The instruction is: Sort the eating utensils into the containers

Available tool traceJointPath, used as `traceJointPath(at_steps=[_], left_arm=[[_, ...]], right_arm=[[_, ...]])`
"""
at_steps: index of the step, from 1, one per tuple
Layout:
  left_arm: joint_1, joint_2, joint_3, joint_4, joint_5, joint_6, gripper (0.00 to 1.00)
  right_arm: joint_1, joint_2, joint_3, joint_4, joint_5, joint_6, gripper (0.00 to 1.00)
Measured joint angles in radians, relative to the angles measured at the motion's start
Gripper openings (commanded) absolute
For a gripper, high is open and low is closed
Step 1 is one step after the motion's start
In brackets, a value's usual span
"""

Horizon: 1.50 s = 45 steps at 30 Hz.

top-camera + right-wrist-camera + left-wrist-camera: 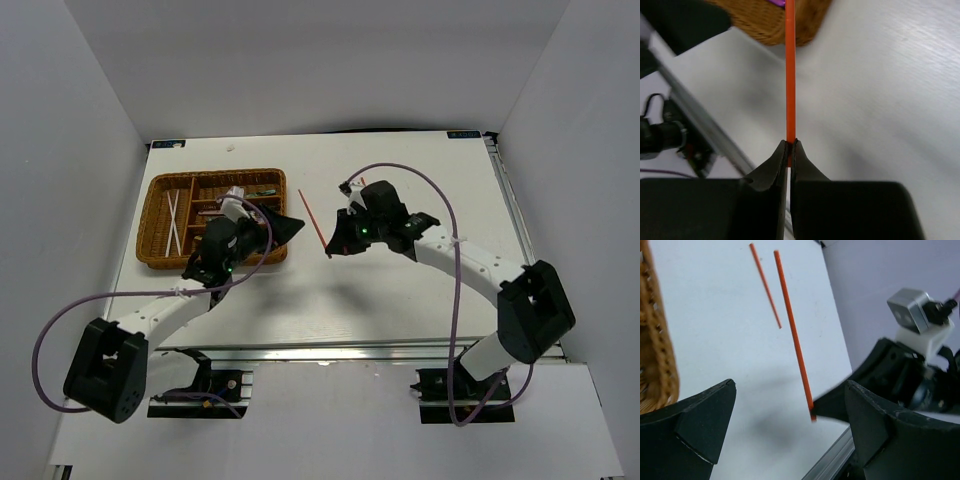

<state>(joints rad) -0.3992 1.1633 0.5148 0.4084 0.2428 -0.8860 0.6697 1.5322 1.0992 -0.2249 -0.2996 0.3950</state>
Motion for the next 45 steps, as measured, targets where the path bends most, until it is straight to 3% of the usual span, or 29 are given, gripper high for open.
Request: traceJointPath(at_steps=[5,9,11,12,17,19,20,21,24,25,31,37,40,45], left_arm=[[-0.037,0.080,0.053,0.072,-0.039,-0.026,0.90],[-0.047,0.118,0.082,0.095,-0.060,-0.040,0.75],[-0.049,0.134,0.092,0.109,-0.063,-0.049,0.58],[-0.050,0.139,0.096,0.117,-0.063,-0.055,0.36],[-0.062,0.153,0.136,0.146,-0.047,-0.075,0.01],[-0.069,0.151,0.163,0.137,-0.041,-0.052,0.00],[-0.069,0.151,0.181,0.105,-0.045,-0.035,0.00],[-0.069,0.151,0.198,0.072,-0.050,-0.008,0.00],[-0.057,0.154,0.311,-0.142,-0.133,0.124,0.00],[-0.049,0.161,0.367,-0.227,-0.184,0.179,0.00],[0.063,0.298,0.767,-0.649,-0.567,0.512,0.00],[0.202,0.536,0.974,-0.839,-1.008,0.819,0.00],[0.291,0.722,1.077,-0.890,-1.108,0.890,0.00],[0.412,0.896,1.067,-0.869,-1.146,0.939,0.00]], right_arm=[[0.029,-0.070,-0.017,0.058,-0.091,0.074,0.00],[0.048,-0.112,-0.017,0.087,-0.123,0.111,0.00],[0.058,-0.118,-0.017,0.094,-0.124,0.122,0.00],[0.062,-0.118,-0.017,0.095,-0.124,0.124,0.00],[0.070,-0.107,-0.018,0.095,-0.113,0.129,0.00],[0.071,-0.102,-0.018,0.106,-0.100,0.132,0.15],[0.069,-0.105,-0.019,0.113,-0.090,0.133,0.36],[0.066,-0.108,-0.024,0.123,-0.084,0.137,0.50],[0.035,-0.138,-0.060,0.123,-0.068,0.132,0.74],[0.010,-0.154,-0.077,0.116,-0.062,0.126,0.77],[-0.151,-0.241,-0.156,0.089,-0.016,0.090,0.79],[-0.204,-0.268,-0.182,0.034,0.011,0.022,0.80],[-0.211,-0.277,-0.189,0.015,0.021,-0.014,0.80],[-0.226,-0.302,-0.214,-0.004,0.035,-0.050,0.81]])
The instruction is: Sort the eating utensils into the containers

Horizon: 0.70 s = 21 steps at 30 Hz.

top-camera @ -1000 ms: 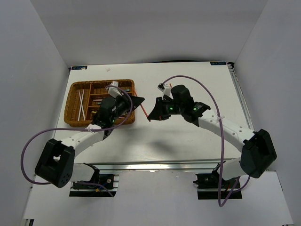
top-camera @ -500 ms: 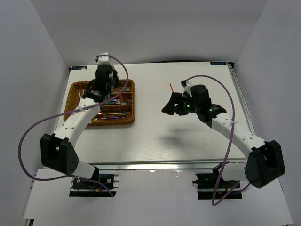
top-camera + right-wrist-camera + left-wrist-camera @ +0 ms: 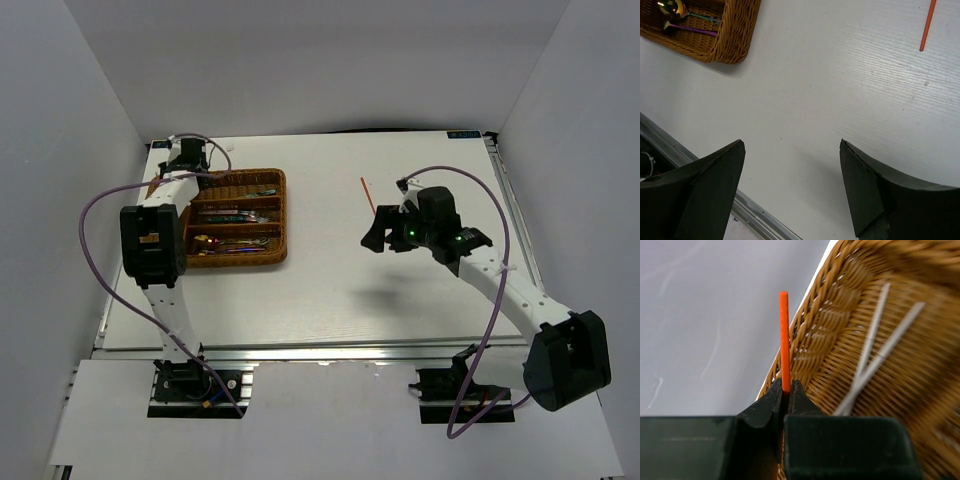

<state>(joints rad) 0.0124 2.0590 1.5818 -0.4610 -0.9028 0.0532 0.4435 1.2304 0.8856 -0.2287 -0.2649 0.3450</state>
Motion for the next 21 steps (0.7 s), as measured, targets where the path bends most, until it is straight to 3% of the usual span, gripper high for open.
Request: traceJointPath(at_steps=[3,6,7,16,21], left_arm=[[0.031,0.050,-0.010,0.031,-0.026,0.017,0.00],[0.035,0.059,-0.050,0.074,-0.035,0.035,0.10],[0.035,0.059,-0.065,0.087,-0.035,0.038,0.18],[0.040,0.034,-0.168,0.150,0.009,0.022,0.48],[0.044,-0.065,-0.212,0.157,0.077,-0.006,0.75]], right_arm=[[-0.006,0.002,-0.002,0.001,-0.004,-0.010,0.89],[-0.006,0.011,-0.002,0.003,-0.018,-0.014,0.89],[-0.006,0.014,-0.002,0.007,-0.023,-0.014,0.89],[-0.006,0.067,0.003,0.021,-0.018,-0.021,0.89],[-0.006,0.146,0.041,0.014,0.023,-0.035,0.89]])
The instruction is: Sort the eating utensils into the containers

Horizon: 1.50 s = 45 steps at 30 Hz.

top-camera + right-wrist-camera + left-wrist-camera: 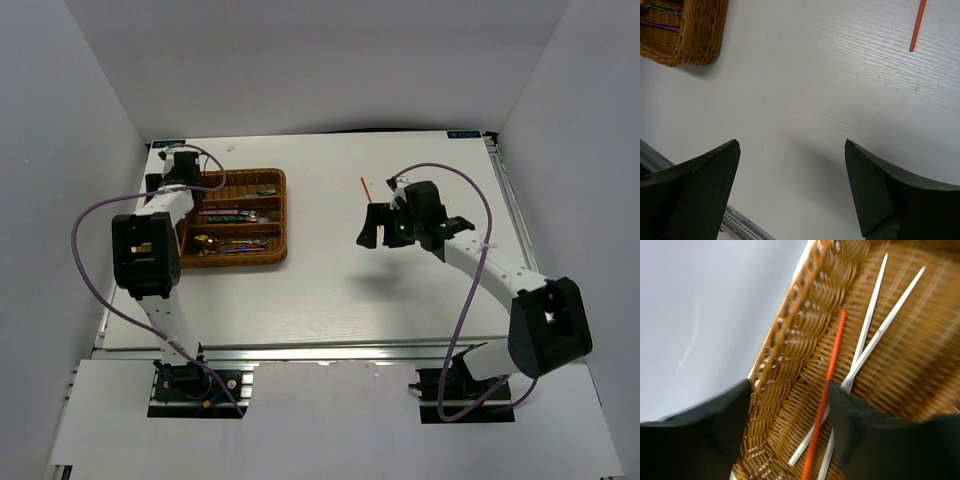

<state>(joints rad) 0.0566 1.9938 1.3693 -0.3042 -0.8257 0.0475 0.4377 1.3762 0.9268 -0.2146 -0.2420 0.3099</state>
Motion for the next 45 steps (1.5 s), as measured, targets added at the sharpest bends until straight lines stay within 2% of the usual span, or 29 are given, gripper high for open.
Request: traceJointPath(at_steps=[5,7,11,15,17,19,20,21,23,27,34,36,37,42,45], left_arm=[[-0.001,-0.137,-0.002,-0.002,0.051,-0.050,0.86],[-0.001,-0.203,-0.002,-0.006,0.086,-0.080,0.98],[-0.001,-0.348,-0.003,-0.035,0.189,-0.164,0.98],[-0.001,-0.504,-0.047,-0.060,0.323,-0.255,0.98],[-0.002,-0.593,-0.101,-0.071,0.378,-0.294,0.98],[-0.002,-0.692,-0.176,-0.073,0.439,-0.321,0.98],[-0.002,-0.743,-0.219,-0.078,0.465,-0.331,0.98],[-0.002,-0.790,-0.260,-0.078,0.491,-0.338,0.98],[-0.002,-0.871,-0.330,-0.079,0.541,-0.351,0.98],[-0.002,-0.978,-0.406,-0.089,0.630,-0.371,0.98],[-0.002,-1.039,-0.414,-0.089,0.742,-0.394,0.98],[-0.002,-1.043,-0.414,-0.089,0.767,-0.406,0.98],[-0.002,-1.045,-0.414,-0.090,0.782,-0.412,0.98],[-0.002,-1.067,-0.414,-0.096,0.844,-0.440,0.98],[-0.002,-1.078,-0.414,-0.087,0.896,-0.461,0.98]], right_arm=[[0.000,0.100,0.081,-0.025,0.076,-0.016,0.89],[0.000,0.147,0.123,-0.040,0.121,-0.032,0.89],[0.000,0.306,0.277,-0.086,0.232,-0.075,0.89],[0.000,0.500,0.459,-0.153,0.321,-0.116,0.84],[0.000,0.602,0.551,-0.170,0.345,-0.135,0.79],[-0.002,0.699,0.640,-0.185,0.365,-0.151,0.70],[-0.002,0.740,0.677,-0.193,0.372,-0.161,0.61],[-0.003,0.786,0.727,-0.207,0.379,-0.170,0.57],[-0.006,0.871,0.820,-0.221,0.388,-0.178,0.52],[-0.013,1.027,1.090,-0.280,0.409,-0.198,0.47],[-0.053,1.145,1.288,-0.356,0.384,-0.207,0.32],[-0.064,1.168,1.329,-0.380,0.369,-0.210,0.21],[-0.067,1.179,1.350,-0.390,0.365,-0.214,0.00],[-0.075,1.192,1.370,-0.405,0.351,-0.216,0.00],[-0.075,1.156,1.301,-0.369,0.343,-0.214,0.00]])
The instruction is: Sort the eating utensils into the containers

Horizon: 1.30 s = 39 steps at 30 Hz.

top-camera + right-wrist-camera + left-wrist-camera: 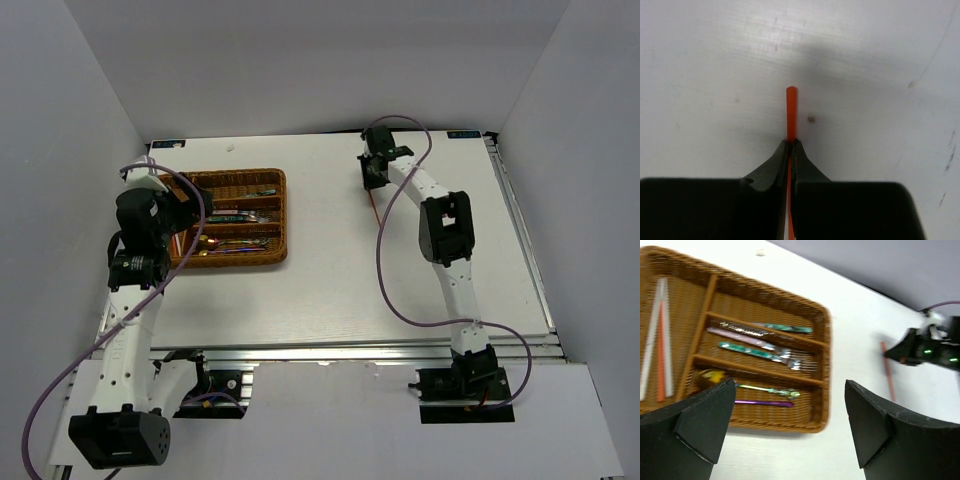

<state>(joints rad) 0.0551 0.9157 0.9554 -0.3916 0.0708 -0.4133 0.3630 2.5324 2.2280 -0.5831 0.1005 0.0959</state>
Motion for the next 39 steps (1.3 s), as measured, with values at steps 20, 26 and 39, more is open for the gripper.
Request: traceJointPath(at_steps=[20,26,39], left_arm=[[-0.554,0.238,-0.360,0.800,0.277,-0.375,0.98],[-0.684,0.419,-0.310,0.914,0.261,-0.390,0.88],[-0.761,0.542,-0.193,1.014,0.261,-0.401,0.12]], right_arm=[[0.021,-0.933,-1.123,0.443,-0.404,0.351,0.00],[0.080,-1.203,-1.335,0.698,-0.471,0.527,0.00],[0.148,-1.345,-1.395,0.819,-0.456,0.676,0.00]])
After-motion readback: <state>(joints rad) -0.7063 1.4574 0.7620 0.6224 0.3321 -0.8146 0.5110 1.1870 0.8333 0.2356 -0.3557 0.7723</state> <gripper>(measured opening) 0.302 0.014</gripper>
